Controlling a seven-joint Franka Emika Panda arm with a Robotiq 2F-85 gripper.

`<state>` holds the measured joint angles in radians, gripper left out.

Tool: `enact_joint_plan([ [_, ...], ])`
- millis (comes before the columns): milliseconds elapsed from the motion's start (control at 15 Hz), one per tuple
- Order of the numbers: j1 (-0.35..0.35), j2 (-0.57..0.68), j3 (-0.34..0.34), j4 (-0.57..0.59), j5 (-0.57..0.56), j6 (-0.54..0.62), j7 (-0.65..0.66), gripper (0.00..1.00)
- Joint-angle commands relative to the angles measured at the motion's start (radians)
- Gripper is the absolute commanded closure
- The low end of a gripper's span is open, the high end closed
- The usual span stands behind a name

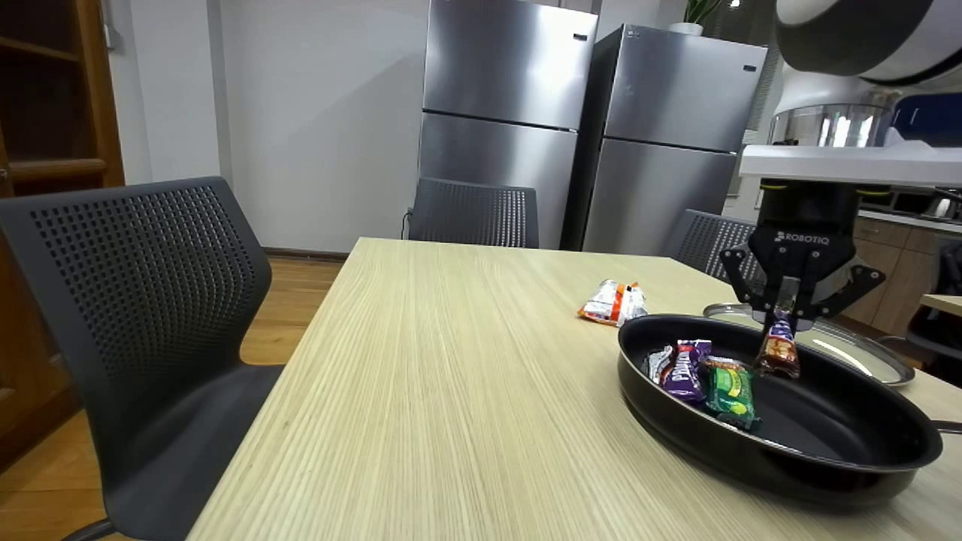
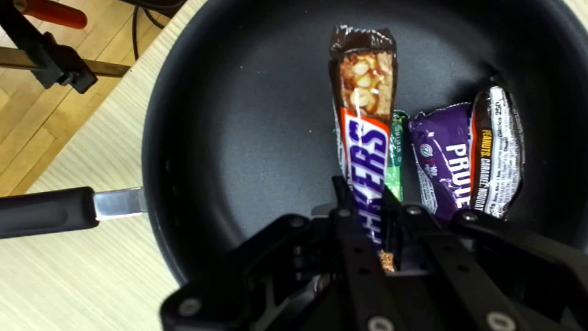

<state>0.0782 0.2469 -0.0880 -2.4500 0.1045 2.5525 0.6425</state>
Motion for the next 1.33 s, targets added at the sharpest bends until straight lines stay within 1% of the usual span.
enact_joint_plan([
  [0, -0.028, 0.034, -0.009, 0.023, -0.011, -0.032, -0.047, 0.97],
  [467, -0.026, 0.149, -0.037, 0.086, -0.012, -0.051, -0.060, 0.97],
  [667, -0.028, 0.189, -0.037, 0.121, -0.002, -0.059, -0.076, 0.97],
  [1133, -0.022, 0.234, -0.040, 0.167, 0.000, -0.071, -0.092, 0.97],
  [1200, -0.022, 0.234, -0.039, 0.167, 0.001, -0.070, -0.098, 0.80],
  [1267, -0.020, 0.231, -0.040, 0.164, 0.000, -0.068, -0.097, 0.60],
])
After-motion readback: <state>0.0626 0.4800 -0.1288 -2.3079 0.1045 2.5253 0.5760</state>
